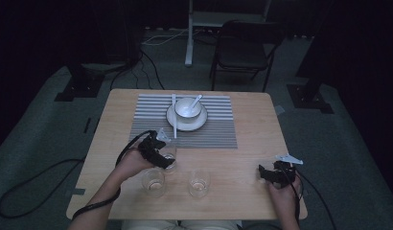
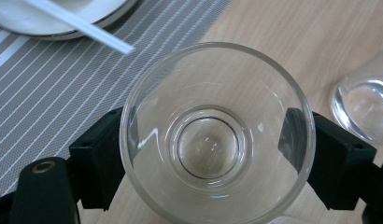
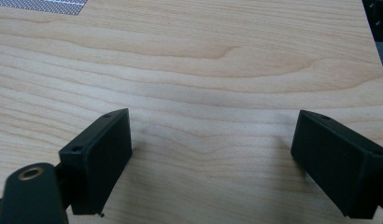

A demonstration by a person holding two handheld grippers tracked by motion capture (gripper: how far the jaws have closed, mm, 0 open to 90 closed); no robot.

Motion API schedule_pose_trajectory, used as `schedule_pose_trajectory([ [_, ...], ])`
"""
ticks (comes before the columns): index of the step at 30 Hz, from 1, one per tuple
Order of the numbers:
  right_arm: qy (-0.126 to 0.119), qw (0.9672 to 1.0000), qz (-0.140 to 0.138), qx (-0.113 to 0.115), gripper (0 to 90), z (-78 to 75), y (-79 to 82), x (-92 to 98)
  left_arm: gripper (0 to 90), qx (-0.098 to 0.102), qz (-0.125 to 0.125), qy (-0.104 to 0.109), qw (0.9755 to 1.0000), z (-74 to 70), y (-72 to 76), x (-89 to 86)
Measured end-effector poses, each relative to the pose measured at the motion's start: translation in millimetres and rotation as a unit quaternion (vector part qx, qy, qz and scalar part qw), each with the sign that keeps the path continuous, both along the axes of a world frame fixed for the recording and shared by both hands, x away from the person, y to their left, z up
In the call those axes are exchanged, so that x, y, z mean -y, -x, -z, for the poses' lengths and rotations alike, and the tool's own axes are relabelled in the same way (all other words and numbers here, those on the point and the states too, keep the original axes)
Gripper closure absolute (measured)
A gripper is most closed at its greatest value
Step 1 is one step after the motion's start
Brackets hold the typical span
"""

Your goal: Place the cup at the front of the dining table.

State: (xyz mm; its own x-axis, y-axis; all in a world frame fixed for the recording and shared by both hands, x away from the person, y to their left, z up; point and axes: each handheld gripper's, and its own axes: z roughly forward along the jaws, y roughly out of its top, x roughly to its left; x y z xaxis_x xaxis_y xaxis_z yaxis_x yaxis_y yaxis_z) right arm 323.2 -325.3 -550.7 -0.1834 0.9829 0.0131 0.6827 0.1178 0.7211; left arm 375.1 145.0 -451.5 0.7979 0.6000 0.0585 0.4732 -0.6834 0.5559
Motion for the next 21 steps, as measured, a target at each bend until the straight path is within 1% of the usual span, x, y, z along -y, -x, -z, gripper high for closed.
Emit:
schedule_pose_trajectory([
  [4,0.0,1.0,0.0,0.0,11.8,0.0,0.0,0.0,17.9,0.011,-0.029,-0.014,0.9994,-1.2,-9.4,-10.2],
  [10,0.0,1.0,0.0,0.0,11.8,0.0,0.0,-0.1,17.9,0.018,-0.071,-0.01,0.9973,-5.7,-27.7,-23.0],
  [11,0.0,1.0,0.0,0.0,11.8,0.0,0.0,-0.1,17.9,0.02,-0.08,-0.007,0.9966,-6.4,-30.7,-24.6],
  [12,0.0,1.0,0.0,0.0,11.8,0.0,0.0,0.0,17.9,0.026,-0.088,-0.004,0.9958,-7.0,-33.2,-26.3],
  [13,0.0,1.0,0.0,0.0,11.8,0.0,0.0,-0.1,17.9,0.024,-0.097,0.0,0.995,-7.5,-36.1,-27.8],
  [14,0.0,1.0,0.0,0.0,11.8,0.0,0.0,-0.1,17.9,0.027,-0.109,0.007,0.9936,-8.1,-38.9,-29.8],
  [15,0.0,1.0,0.0,0.0,11.8,0.0,0.0,0.0,17.9,0.029,-0.116,0.013,0.9927,-8.5,-41.7,-31.2],
  [17,0.0,1.0,0.0,0.0,11.8,0.0,0.0,-0.1,17.9,0.026,-0.131,0.019,0.9909,-8.7,-47.9,-33.2],
  [18,0.0,1.0,0.0,0.0,11.8,0.0,0.0,-0.1,17.9,0.027,-0.13,0.019,0.9909,-8.4,-51.0,-33.6],
  [21,0.0,1.0,0.0,0.0,11.8,0.0,0.0,0.0,17.9,0.028,-0.147,0.02,0.9885,-7.2,-61.7,-35.6],
])
